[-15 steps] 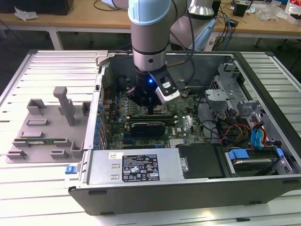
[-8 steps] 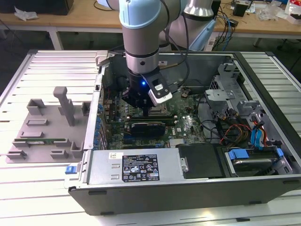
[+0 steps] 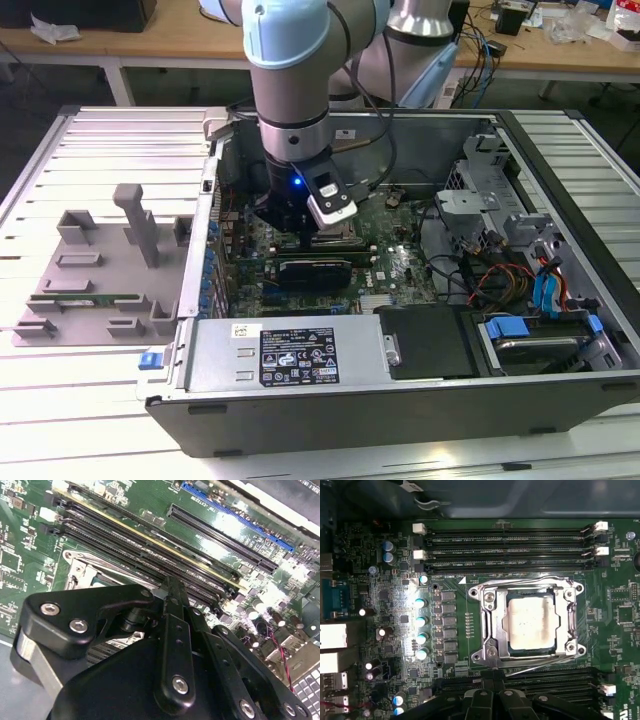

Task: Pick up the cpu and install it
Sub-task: 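Install the second cpu locking lever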

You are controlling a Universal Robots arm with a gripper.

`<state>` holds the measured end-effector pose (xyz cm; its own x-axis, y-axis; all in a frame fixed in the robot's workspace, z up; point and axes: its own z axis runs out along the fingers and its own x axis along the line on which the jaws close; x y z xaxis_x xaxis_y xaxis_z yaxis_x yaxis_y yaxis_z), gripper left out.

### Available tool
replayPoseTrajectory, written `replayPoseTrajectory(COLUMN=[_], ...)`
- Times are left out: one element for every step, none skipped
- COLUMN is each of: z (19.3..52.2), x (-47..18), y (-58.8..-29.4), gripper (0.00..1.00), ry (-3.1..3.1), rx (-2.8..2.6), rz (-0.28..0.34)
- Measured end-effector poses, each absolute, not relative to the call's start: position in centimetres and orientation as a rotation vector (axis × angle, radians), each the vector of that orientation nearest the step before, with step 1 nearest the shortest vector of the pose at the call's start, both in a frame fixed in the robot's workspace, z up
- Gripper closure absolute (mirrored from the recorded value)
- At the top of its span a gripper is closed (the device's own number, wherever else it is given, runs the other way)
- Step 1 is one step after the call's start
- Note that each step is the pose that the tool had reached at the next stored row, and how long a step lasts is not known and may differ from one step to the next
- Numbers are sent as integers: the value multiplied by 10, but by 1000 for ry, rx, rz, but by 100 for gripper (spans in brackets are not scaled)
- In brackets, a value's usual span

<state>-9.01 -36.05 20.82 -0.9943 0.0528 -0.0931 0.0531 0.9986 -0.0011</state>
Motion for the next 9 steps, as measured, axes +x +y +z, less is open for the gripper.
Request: replayPoseTrajectory(z=[208,208,207,207,207,207,207,207,208], x=[-91,-92,-94,-96,-97,-97,-97,-97,-97], y=[-361,-361,-360,-360,-360,-360,-360,-361,-361], gripper=[89,89,89,89,89,89,89,89,89], ry=[3044,3040,3028,3019,3012,3011,3010,3010,3010], rx=[82,82,83,84,85,85,85,85,83], rz=[-5,-5,-4,-2,1,1,1,1,1])
